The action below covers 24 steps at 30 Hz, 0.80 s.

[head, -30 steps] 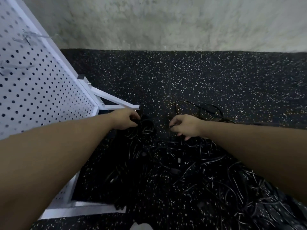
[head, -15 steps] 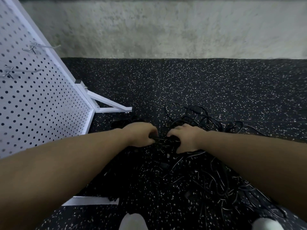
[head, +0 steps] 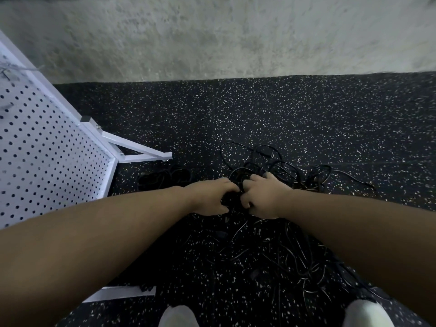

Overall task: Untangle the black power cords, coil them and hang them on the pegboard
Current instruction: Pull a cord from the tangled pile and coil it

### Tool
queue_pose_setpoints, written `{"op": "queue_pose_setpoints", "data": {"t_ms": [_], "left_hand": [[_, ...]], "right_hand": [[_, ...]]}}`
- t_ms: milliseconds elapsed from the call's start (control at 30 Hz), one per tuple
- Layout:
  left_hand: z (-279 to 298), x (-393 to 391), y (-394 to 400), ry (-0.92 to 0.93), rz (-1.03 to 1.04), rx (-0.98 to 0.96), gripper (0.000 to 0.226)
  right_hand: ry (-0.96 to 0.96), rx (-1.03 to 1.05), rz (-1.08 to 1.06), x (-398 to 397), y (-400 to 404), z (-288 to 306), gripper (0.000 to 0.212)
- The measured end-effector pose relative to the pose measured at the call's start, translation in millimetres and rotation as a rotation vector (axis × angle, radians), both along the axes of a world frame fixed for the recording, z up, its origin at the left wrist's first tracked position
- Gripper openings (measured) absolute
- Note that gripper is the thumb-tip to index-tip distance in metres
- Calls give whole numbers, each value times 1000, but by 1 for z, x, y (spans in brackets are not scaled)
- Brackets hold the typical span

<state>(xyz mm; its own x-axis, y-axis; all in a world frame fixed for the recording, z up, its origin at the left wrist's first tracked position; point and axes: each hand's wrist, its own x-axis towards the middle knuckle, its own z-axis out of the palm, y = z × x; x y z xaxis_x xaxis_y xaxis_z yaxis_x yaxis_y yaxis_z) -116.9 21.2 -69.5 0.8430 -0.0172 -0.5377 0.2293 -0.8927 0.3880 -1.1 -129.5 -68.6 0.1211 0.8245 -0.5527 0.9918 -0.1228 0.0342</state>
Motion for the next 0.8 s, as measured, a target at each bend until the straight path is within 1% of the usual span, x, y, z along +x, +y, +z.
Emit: {"op": "queue_pose_setpoints", "data": {"t_ms": [133, 200, 267, 333, 433, 533, 600, 700, 800], "left_hand": [[17, -8, -1, -43, 49, -12, 63], [34, -11, -4, -103, 118, -28, 62], [56, -13, -9, -195, 212, -60, 53], [84, -11, -16, -268, 318, -140, 42], [122, -9, -34, -356, 371, -229, 15], [156, -11, -60, -475, 401, -263, 25], [182, -13, -81, -522, 403, -269, 24], [220, -11, -109, -581, 412, -286, 20], [250, -7, -136, -679, 439, -400, 16]], "right_hand": [[356, 180, -243, 4, -5, 25, 10], [486, 269, -373, 4, -9, 50, 12], [524, 352, -423, 2, -18, 79, 15], [537, 433, -471, -2, -30, 107, 17], [548, 533, -538, -7, -53, 146, 16], [455, 653, -530, -13, -76, 187, 15], [445, 737, -553, -18, -93, 214, 13], [510, 852, -604, -23, -118, 250, 15], [638, 1043, -693, -26, -138, 285, 19]]}}
